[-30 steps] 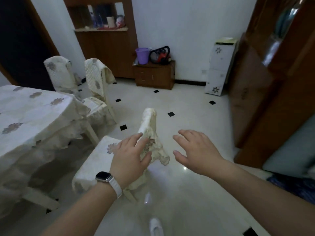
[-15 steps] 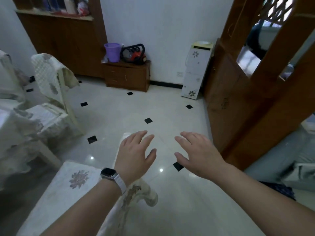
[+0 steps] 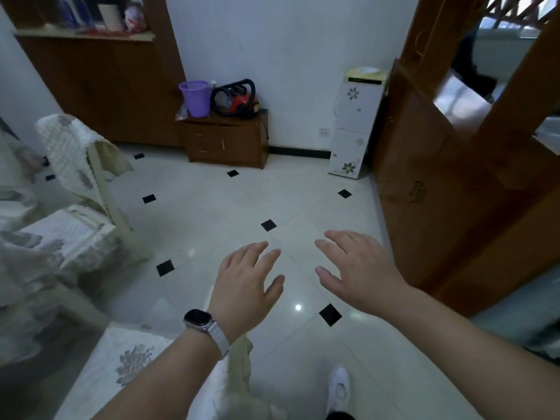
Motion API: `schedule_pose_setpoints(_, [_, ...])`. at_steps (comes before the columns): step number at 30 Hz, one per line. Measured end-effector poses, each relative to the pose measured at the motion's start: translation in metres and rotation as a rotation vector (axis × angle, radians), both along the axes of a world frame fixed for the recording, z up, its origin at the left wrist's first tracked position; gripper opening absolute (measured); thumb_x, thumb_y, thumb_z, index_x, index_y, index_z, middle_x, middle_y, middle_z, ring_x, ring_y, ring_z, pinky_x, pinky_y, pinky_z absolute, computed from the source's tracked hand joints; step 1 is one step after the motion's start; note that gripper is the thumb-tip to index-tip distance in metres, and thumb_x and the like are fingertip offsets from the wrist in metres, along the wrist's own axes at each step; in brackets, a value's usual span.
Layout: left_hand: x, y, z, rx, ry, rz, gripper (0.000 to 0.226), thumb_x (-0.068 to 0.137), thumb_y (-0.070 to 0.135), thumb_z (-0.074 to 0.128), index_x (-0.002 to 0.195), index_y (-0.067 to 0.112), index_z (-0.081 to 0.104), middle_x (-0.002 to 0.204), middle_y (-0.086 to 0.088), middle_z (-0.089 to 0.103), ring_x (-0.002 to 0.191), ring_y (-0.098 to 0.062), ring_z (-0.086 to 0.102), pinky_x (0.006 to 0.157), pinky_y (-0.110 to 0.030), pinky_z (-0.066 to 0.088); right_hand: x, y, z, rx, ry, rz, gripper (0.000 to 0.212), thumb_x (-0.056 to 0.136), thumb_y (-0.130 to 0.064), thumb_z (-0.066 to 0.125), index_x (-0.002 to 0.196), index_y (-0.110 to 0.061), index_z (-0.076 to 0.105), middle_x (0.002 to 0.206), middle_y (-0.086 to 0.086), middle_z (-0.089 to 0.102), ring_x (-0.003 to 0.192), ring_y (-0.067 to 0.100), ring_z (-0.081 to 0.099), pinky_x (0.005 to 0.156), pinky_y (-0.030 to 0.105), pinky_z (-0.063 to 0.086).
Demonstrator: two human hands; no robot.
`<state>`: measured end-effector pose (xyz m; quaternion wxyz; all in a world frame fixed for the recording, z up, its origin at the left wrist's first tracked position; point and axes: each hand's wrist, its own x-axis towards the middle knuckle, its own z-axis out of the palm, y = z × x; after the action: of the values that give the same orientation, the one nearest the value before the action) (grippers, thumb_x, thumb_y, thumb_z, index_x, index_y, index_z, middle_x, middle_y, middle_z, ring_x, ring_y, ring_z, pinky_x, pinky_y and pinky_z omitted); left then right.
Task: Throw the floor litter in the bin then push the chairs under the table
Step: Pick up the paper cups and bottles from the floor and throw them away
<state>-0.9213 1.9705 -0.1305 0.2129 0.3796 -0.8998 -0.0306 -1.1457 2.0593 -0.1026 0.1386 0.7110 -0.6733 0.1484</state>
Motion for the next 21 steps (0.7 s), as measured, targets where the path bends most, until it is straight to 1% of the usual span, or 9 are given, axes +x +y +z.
schedule_pose_setpoints(7, [-0.085,-0.08,0.011,-0.024,-0.044,0.011,0.046,0.093,0.047,0.043,0.127,0.023,0.063,0.13,0.0,0.062,0.119,-0.024,0.057,0.099,-0.039,0.043,-0.091,-0.088,-0.003,-0.021,-0.069,0.018,0.049,0.09,-0.046,0.043,0.12,-0.015,0.066,0.123,0.009,0.064,0.11,0.028,0.061,0.091,0.042,0.049])
schedule_pose_setpoints(14, [-0.21,-0.15,0.039,-0.045,0.044,0.016,0.043,0.093,0.046,0.045,0.125,0.023,0.061,0.129,0.0,0.061,0.118,-0.024,0.056,0.098,-0.042,0.046,-0.209,-0.161,0.009,-0.066,-0.105,-0.015,0.046,0.088,-0.045,0.044,0.116,-0.017,0.067,0.121,0.008,0.065,0.107,0.028,0.062,0.09,0.039,0.049])
schedule_pose_setpoints(17, [-0.235,-0.176,0.042,-0.034,0.03,0.029,0.045,0.092,0.047,0.045,0.126,0.022,0.061,0.129,-0.001,0.061,0.119,-0.025,0.056,0.098,-0.044,0.047,-0.239,-0.184,0.01,-0.047,-0.116,-0.029,0.048,0.088,-0.046,0.043,0.118,-0.017,0.066,0.123,0.008,0.064,0.109,0.027,0.061,0.091,0.04,0.048])
schedule_pose_setpoints(21, [-0.254,-0.219,0.042,-0.037,-0.043,0.05,0.048,0.092,0.05,0.043,0.127,0.023,0.061,0.131,0.0,0.06,0.12,-0.024,0.055,0.099,-0.042,0.045,-0.263,-0.213,0.012,-0.062,-0.13,-0.028,0.047,0.088,-0.046,0.043,0.116,-0.017,0.067,0.121,0.007,0.065,0.108,0.026,0.061,0.089,0.039,0.049])
